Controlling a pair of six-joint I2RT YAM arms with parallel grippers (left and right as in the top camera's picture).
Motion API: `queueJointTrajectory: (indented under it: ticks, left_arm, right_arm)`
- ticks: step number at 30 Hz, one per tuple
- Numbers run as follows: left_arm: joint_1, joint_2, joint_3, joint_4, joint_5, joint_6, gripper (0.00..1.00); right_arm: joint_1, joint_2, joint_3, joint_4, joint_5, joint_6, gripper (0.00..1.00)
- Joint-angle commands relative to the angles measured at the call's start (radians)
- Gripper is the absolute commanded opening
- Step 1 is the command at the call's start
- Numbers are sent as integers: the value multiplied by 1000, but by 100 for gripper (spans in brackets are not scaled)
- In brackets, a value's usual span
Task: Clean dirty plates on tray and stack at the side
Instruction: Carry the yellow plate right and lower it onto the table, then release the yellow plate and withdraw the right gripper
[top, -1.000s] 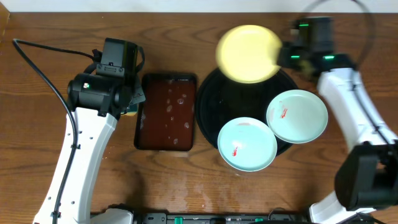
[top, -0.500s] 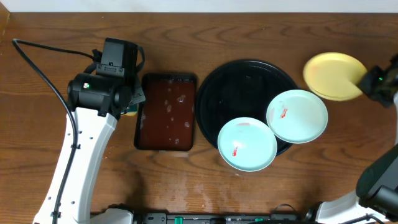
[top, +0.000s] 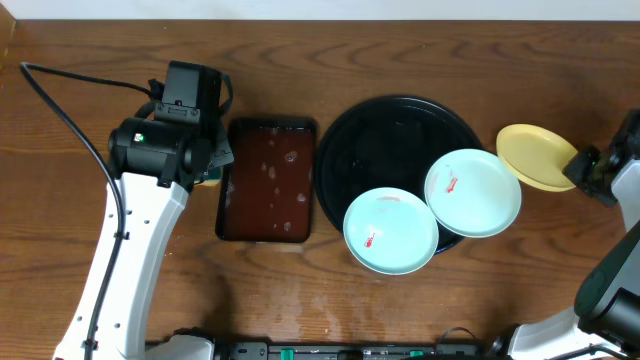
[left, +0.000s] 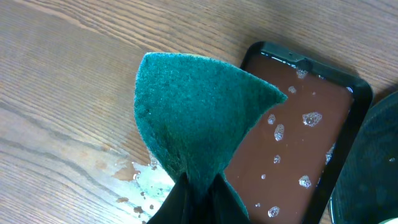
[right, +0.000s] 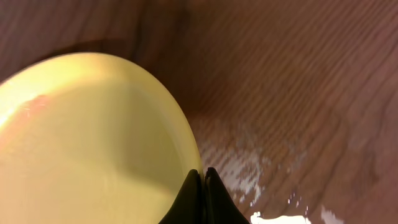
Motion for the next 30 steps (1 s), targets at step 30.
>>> queueJointTrajectory:
  ticks: [30]
  left_arm:
    - [5, 7, -3, 9, -4, -16, 8]
  right_arm:
    - [-73, -8, -18, 158, 46, -41, 19]
